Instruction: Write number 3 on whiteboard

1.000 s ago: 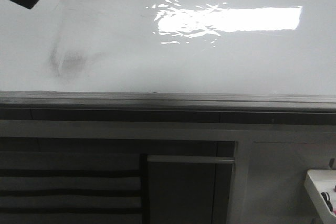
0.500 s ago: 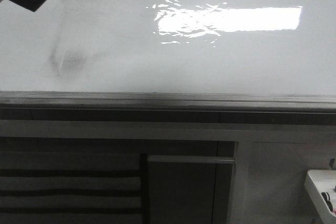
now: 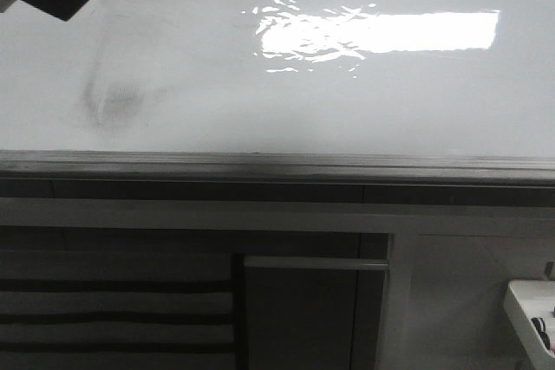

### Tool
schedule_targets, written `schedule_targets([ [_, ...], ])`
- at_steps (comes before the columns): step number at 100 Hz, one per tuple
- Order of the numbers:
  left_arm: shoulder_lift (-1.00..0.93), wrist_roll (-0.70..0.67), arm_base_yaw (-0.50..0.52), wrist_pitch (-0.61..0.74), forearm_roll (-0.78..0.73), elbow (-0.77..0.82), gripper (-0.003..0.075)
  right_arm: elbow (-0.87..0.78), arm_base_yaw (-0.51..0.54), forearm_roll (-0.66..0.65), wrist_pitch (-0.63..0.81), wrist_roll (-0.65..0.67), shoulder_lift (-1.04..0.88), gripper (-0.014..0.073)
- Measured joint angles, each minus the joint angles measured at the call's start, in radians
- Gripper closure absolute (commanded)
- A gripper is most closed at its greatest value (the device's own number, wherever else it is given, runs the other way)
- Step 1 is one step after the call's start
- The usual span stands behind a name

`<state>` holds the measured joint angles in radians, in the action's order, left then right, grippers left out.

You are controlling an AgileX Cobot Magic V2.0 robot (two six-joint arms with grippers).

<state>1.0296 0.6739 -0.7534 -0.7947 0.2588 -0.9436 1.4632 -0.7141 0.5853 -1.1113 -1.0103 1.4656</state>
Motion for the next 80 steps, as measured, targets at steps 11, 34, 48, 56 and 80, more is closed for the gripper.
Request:
schedule_targets([
  [11, 0.0, 0.0, 0.0, 0.0, 0.0, 0.002, 0.0739, 0.002, 0.0, 0.0, -0.001, 0.0, 0.0, 0.065],
  [34, 0.0, -0.002, -0.004, 0.003, -0.019, 0.002, 0.0559, 0.002, 0.0, 0.0, -0.001, 0.0, 0.0, 0.065],
  [48, 0.0, -0.006, -0.004, 0.025, -0.047, 0.002, 0.0255, 0.002, 0.0, 0.0, -0.005, 0.006, 0.0, 0.065],
  [56, 0.0, -0.008, -0.004, 0.039, -0.058, 0.002, 0.0225, 0.002, 0.0, -0.005, -0.02, 0.025, 0.0, 0.065],
  [80, 0.006, -0.008, -0.004, 0.052, -0.068, 0.002, 0.0227, 0.002, 0.045, -0.267, -0.01, 0.348, -0.064, 0.065],
])
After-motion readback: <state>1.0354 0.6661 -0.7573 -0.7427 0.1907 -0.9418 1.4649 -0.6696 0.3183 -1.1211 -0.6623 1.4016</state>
